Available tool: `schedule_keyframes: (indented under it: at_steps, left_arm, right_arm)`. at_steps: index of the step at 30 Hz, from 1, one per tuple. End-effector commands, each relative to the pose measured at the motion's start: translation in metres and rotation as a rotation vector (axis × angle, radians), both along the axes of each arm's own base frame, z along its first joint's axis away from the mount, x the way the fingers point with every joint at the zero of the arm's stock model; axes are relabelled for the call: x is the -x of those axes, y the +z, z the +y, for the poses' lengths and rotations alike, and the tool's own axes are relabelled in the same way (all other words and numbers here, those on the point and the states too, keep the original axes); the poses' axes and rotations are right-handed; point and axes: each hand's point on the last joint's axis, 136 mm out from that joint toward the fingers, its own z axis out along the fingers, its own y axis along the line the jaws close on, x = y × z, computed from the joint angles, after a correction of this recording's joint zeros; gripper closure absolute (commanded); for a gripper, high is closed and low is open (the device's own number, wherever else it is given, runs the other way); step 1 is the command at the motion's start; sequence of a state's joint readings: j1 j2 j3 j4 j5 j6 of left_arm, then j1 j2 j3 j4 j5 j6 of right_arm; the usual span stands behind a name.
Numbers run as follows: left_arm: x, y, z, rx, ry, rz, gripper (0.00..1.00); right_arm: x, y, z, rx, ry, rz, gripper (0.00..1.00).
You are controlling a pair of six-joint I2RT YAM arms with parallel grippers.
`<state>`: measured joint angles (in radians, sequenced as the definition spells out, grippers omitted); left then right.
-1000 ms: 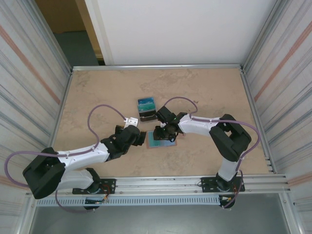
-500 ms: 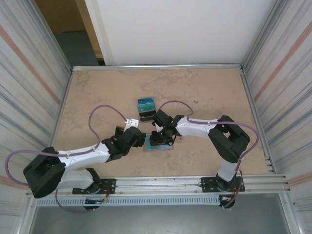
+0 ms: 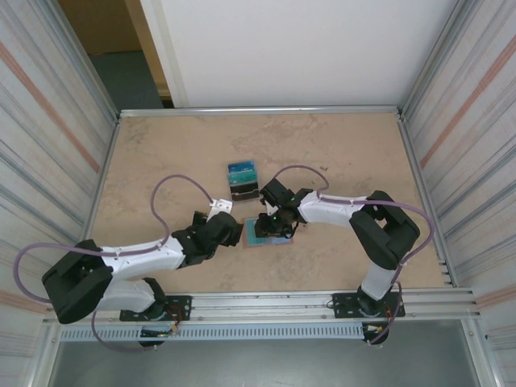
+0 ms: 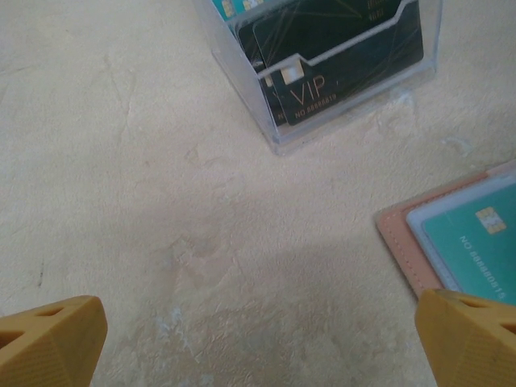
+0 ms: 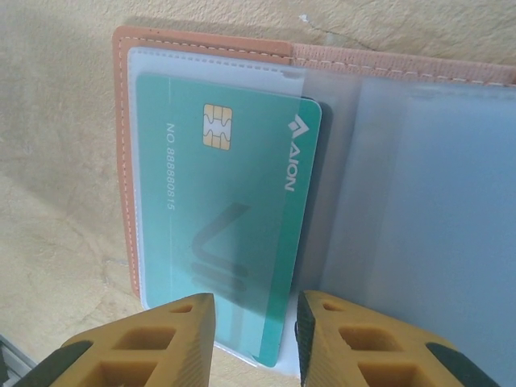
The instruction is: Take the credit cards out of the card holder
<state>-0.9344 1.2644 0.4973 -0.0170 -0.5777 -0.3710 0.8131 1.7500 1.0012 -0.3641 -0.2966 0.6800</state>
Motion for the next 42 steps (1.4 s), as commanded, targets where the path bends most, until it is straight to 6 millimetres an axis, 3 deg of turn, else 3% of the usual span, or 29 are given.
schedule_keyframes:
  at_steps: [1,11,25,32,42]
  left_arm:
    - [-0.001,-0.003,-0.006,-0.024,-0.025,-0.014,0.01]
    - [-0.006,-0.014,-0.021,-0.057,-0.073,-0.003,0.01]
    - [-0.003,-0.026,-0.02,-0.124,-0.075,0.024,0.01]
    - [0.001,-0.029,-0.018,-0.17,-0.074,0.036,0.01]
    - [0.012,-0.03,-0.009,-0.188,-0.042,0.087,0.01]
  right_arm:
    - [-0.005,0.012,0.007,-0.025,-0.033,-0.002,0.69]
    - [-0.021,0.01,0.003,-0.006,-0.095,-0.025,0.7]
    - [-0.025,-0.006,0.002,-0.013,-0.121,0.013,0.7]
    - [-0.018,0.01,0.022,-0.24,-0.119,0.065,0.71]
    - [-0.016,0.025,0.027,-0.421,-0.122,0.095,0.76]
